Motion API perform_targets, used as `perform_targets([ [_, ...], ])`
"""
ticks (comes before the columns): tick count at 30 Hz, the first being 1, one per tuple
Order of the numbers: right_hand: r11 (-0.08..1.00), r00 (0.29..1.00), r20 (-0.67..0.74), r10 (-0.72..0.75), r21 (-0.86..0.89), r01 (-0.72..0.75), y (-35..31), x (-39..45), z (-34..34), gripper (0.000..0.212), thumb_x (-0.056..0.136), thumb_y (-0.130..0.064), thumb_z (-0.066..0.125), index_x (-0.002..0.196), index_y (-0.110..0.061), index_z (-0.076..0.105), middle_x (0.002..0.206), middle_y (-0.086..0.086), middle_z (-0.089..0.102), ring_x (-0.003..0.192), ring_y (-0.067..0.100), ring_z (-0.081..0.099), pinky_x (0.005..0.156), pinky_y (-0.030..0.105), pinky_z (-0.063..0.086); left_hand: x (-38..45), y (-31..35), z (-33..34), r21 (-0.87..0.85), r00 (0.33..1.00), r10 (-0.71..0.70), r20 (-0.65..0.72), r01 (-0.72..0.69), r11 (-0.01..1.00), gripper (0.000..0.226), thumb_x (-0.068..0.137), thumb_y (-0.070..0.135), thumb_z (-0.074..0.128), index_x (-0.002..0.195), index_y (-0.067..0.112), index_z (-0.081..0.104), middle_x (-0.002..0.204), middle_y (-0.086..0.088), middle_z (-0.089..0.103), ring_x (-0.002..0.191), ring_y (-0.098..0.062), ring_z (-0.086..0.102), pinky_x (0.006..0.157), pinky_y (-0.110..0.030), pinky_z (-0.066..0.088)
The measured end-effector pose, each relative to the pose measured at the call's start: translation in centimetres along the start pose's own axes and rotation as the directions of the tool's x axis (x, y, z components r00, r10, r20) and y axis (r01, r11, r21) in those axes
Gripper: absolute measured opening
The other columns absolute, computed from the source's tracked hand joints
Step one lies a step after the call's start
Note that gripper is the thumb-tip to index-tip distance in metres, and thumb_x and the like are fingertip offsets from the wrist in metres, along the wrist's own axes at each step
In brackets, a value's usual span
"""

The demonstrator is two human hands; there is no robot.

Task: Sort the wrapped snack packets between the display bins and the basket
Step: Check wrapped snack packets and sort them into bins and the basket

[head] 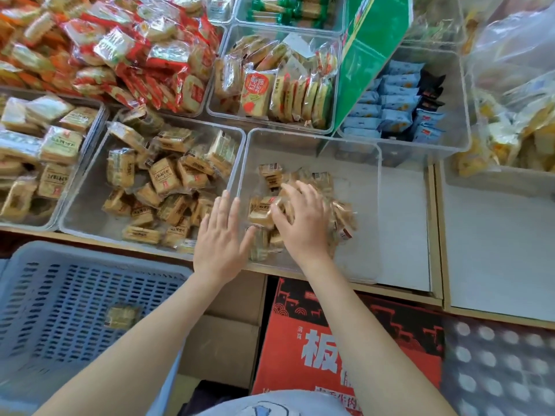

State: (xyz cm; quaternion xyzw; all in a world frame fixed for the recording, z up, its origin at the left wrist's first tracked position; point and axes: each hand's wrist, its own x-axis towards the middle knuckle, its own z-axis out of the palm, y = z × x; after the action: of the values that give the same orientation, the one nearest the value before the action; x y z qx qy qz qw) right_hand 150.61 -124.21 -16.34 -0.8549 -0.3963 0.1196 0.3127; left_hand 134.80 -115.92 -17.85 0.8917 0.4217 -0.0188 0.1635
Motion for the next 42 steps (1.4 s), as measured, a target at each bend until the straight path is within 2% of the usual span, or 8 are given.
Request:
perform_targets([
  [4, 0.981, 0.965, 0.261, 0.026, -0.193, 0.026, 1.6, 0.8, 2.5, 0.055, 0.103, -0.055, 0.043, 0.152, -0.031, 0.043, 0.165, 0.003, 0.032, 0.155, 0.024, 0.016, 0.124, 0.037, -0.008, 0.0, 0.0, 0.1, -0.011, 1.000, 0.005, 0.016, -0.004, 1.000, 0.082, 0.100, 0.065, 0.012, 0.164, 0.014, 0.013, 0.172, -0.006, 0.000, 0.158, -0.024, 0.005, 0.125, -0.047, 0.022],
  [13, 0.984, 0.960, 0.262, 0.094, -0.169, -0.050, 1.5, 1.1, 2.7, 0.057, 0.101, -0.060, 0.043, 0.150, -0.031, 0.046, 0.165, 0.002, 0.030, 0.156, 0.023, 0.014, 0.124, 0.038, -0.007, 0.3, -0.2, 0.1, -0.018, 0.999, 0.003, 0.035, -0.003, 1.000, 0.084, 0.097, 0.067, 0.006, 0.164, 0.017, 0.006, 0.172, -0.005, -0.006, 0.159, -0.021, 0.001, 0.124, -0.043, 0.022],
  [19, 0.994, 0.987, 0.152, 0.047, 0.091, -0.061, -3.5, 1.3, 2.0, 0.041, 0.102, -0.044, 0.051, 0.130, -0.017, 0.064, 0.147, 0.004, 0.053, 0.144, 0.021, 0.037, 0.125, 0.046, 0.018, -0.9, -3.6, -1.9, -0.309, 1.000, -0.019, -0.010, 0.015, 0.951, 0.083, 0.095, 0.068, 0.015, 0.160, 0.017, 0.028, 0.172, -0.001, 0.006, 0.158, -0.017, 0.002, 0.126, -0.038, 0.010],
  [22, 0.962, 0.979, 0.203, -0.021, 0.272, -0.036, -8.6, 1.8, 3.2, 0.028, 0.103, -0.034, 0.054, 0.118, -0.014, 0.067, 0.122, -0.001, 0.064, 0.120, 0.015, 0.053, 0.104, 0.036, 0.042, -2.3, -9.8, -3.2, -0.235, 0.982, -0.171, -0.075, 0.149, 0.960, 0.085, 0.095, 0.064, 0.015, 0.159, 0.010, 0.031, 0.171, -0.008, 0.012, 0.158, -0.024, 0.008, 0.127, -0.043, 0.007],
  [26, 0.933, 0.925, 0.379, -0.018, 0.339, -0.121, -14.6, 3.6, 7.7, 0.023, 0.103, -0.036, 0.054, 0.108, -0.018, 0.067, 0.101, -0.003, 0.066, 0.097, 0.015, 0.060, 0.079, 0.029, 0.047, -1.1, -17.4, -5.5, -0.100, 0.960, -0.266, -0.081, 0.258, 0.961, 0.084, 0.096, 0.064, 0.018, 0.163, 0.012, 0.017, 0.172, -0.007, -0.003, 0.158, -0.022, -0.009, 0.126, -0.042, -0.006],
  [29, 0.938, 0.891, 0.450, 0.052, 0.284, -0.198, -17.3, 5.6, 11.7, 0.025, 0.102, -0.033, 0.056, 0.118, -0.016, 0.064, 0.111, -0.001, 0.063, 0.105, 0.018, 0.059, 0.085, 0.028, 0.046, 0.8, -21.6, -6.8, -0.049, 0.956, -0.268, -0.117, 0.264, 0.963, 0.077, 0.105, 0.056, 0.032, 0.164, 0.016, 0.004, 0.170, -0.003, -0.020, 0.154, -0.017, -0.026, 0.124, -0.035, -0.016],
  [34, 0.974, 0.881, 0.450, 0.148, 0.086, -0.208, -18.6, 8.4, 16.5, 0.043, 0.102, -0.033, 0.053, 0.138, -0.010, 0.057, 0.134, 0.009, 0.060, 0.123, 0.028, 0.056, 0.103, 0.041, 0.047, 2.4, -23.9, -6.6, 0.056, 0.969, -0.200, -0.144, 0.209, 0.976, 0.080, 0.101, 0.059, 0.022, 0.164, 0.017, -0.003, 0.169, -0.007, -0.022, 0.153, -0.018, -0.028, 0.124, -0.037, -0.020],
  [42, 0.966, 0.876, 0.408, 0.258, -0.137, -0.221, -19.6, 9.1, 19.4, 0.046, 0.097, -0.036, 0.066, 0.130, -0.006, 0.056, 0.135, 0.014, 0.046, 0.118, 0.034, 0.056, 0.097, 0.043, 0.051, 2.4, -24.1, -6.0, -0.027, 0.940, -0.290, -0.178, 0.290, 0.957, 0.089, 0.093, 0.062, 0.014, 0.163, 0.011, -0.009, 0.168, -0.016, -0.021, 0.155, -0.028, -0.022, 0.125, -0.041, -0.016],
])
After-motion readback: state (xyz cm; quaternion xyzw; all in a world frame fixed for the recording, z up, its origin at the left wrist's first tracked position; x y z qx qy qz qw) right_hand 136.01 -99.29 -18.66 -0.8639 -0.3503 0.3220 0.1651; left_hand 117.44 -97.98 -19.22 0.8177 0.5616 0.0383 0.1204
